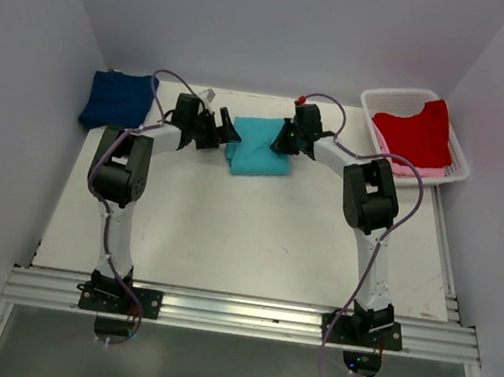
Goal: Fold and stack the t-shirts
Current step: Fold the tshirt
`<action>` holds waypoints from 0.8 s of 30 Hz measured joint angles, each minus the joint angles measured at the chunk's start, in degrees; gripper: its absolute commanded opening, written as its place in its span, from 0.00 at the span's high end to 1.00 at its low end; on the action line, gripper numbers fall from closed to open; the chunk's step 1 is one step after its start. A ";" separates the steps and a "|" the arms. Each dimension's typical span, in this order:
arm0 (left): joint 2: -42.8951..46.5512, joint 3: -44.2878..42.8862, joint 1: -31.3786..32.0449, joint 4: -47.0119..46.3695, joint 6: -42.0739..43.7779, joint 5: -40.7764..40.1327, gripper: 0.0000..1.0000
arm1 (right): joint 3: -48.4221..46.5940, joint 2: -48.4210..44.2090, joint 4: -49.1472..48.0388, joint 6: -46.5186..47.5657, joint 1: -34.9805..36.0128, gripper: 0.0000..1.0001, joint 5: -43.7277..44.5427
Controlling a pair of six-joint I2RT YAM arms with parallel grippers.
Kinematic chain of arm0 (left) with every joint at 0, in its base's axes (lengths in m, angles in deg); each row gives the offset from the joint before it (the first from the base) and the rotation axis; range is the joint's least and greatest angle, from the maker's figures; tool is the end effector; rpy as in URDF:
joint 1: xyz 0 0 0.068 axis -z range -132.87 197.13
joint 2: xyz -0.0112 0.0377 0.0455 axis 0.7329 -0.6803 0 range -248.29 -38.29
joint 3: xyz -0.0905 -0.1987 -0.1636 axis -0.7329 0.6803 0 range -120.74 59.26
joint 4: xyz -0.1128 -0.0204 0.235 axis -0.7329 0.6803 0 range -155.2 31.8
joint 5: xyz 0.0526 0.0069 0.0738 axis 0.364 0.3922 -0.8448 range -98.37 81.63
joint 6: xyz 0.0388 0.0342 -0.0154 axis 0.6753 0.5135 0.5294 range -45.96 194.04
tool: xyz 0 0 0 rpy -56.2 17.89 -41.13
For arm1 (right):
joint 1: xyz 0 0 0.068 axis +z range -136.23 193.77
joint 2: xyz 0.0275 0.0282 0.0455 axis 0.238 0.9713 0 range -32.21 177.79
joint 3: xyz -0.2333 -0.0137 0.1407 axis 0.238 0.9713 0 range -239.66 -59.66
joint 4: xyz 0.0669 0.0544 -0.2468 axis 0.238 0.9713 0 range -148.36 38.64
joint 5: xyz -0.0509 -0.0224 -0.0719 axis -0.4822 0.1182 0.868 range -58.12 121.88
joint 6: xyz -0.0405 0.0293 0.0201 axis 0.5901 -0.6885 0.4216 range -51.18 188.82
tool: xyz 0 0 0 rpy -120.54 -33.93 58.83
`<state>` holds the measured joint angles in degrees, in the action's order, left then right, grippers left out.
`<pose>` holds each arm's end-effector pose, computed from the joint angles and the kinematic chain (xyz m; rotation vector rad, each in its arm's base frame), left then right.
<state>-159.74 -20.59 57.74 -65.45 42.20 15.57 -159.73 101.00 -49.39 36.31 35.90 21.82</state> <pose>0.4502 -0.0991 0.1505 -0.2123 2.3590 -0.8518 0.4790 0.2015 0.1492 0.1231 2.3887 0.6742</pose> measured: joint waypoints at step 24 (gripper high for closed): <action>-14.01 -8.61 5.99 -12.66 -11.98 13.40 1.00 | 0.68 -0.35 -0.46 0.52 0.02 1.00 0.02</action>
<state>-173.75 -29.21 63.73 -78.11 30.22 28.97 -159.06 100.65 -49.85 36.83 35.92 21.84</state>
